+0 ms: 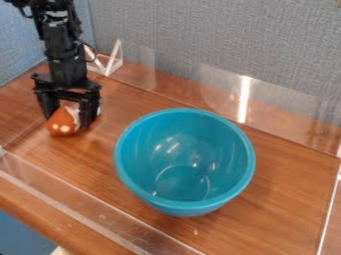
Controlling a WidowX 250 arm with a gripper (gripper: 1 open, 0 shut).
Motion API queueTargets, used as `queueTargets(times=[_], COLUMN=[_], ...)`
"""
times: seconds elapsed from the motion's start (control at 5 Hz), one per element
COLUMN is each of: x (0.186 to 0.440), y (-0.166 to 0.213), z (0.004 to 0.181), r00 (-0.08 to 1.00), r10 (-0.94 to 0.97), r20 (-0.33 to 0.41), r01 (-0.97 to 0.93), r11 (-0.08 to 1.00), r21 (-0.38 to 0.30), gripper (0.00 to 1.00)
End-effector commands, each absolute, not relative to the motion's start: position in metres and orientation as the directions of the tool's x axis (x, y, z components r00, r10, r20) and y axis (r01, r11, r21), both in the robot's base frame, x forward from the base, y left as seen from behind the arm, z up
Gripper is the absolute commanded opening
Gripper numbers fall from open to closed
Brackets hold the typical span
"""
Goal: Put the mushroom in the blue bowl
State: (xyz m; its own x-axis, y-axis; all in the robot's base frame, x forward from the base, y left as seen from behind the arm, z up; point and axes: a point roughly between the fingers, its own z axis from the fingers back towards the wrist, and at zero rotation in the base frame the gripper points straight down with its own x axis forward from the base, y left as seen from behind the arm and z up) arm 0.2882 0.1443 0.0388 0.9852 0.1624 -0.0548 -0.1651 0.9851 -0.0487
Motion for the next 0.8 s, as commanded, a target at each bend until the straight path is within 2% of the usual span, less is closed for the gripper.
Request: queueTargets(times=[0.0, 0.2, 0.4, 0.6], x=[0.298, 0.297, 0.297, 0.299], y=[0.134, 0.132, 0.122, 0.081], z=[0.051, 0.063, 0.093, 0.142], r00=[0.991, 0.992, 0.993, 0.99], r10=[0.134, 0.124, 0.099, -0.014], r20=[-0.013, 0.006, 0.058, 0.143], r01=[-0.134, -0.123, -0.097, 0.02], r11=[0.99, 0.991, 0.995, 0.999], r21=[-0.045, -0.045, -0.039, -0.043], gripper=[0.0, 0.0, 0.0, 0.0])
